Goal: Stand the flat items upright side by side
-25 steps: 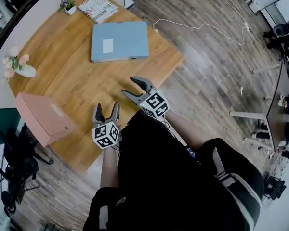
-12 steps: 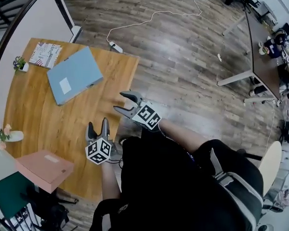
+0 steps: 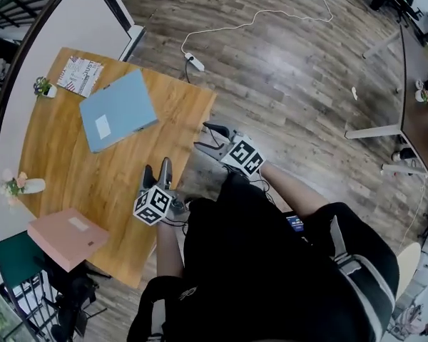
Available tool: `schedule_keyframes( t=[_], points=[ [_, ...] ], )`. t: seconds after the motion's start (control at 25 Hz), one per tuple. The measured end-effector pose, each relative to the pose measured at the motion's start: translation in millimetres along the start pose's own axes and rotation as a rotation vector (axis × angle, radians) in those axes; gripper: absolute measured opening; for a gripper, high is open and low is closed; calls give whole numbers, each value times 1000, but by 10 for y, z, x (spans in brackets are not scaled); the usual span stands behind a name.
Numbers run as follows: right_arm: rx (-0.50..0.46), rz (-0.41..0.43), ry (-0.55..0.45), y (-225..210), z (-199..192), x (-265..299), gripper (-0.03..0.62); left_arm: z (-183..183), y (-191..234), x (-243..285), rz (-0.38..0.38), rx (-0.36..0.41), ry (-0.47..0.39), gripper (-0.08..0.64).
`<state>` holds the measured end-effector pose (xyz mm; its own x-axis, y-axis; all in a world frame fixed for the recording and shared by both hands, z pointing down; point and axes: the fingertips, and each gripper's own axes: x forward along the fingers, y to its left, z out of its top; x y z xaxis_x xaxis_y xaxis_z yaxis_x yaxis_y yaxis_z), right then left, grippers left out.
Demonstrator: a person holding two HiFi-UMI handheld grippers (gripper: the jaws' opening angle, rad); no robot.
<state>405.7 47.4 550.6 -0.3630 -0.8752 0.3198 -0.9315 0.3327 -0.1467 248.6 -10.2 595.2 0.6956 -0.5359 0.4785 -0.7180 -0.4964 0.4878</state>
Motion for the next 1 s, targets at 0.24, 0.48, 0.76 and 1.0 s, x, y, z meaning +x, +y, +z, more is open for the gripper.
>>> schedule_keyframes(
  t=[0.24, 0.48, 0.76, 1.0],
  points=[
    [22, 66, 41, -689, -80, -105, 253, 14, -182, 307, 95, -105, -56, 376],
    [43, 125, 52, -1122, -60, -26, 253, 83, -345, 468, 134, -161, -81, 376],
    [4, 194, 52, -1441, 270, 460, 253, 363, -99, 593, 175, -207, -126, 376],
    [25, 247, 47, -1603, 643, 1031, 217, 626, 239, 877, 201, -252, -151, 367]
  ],
)
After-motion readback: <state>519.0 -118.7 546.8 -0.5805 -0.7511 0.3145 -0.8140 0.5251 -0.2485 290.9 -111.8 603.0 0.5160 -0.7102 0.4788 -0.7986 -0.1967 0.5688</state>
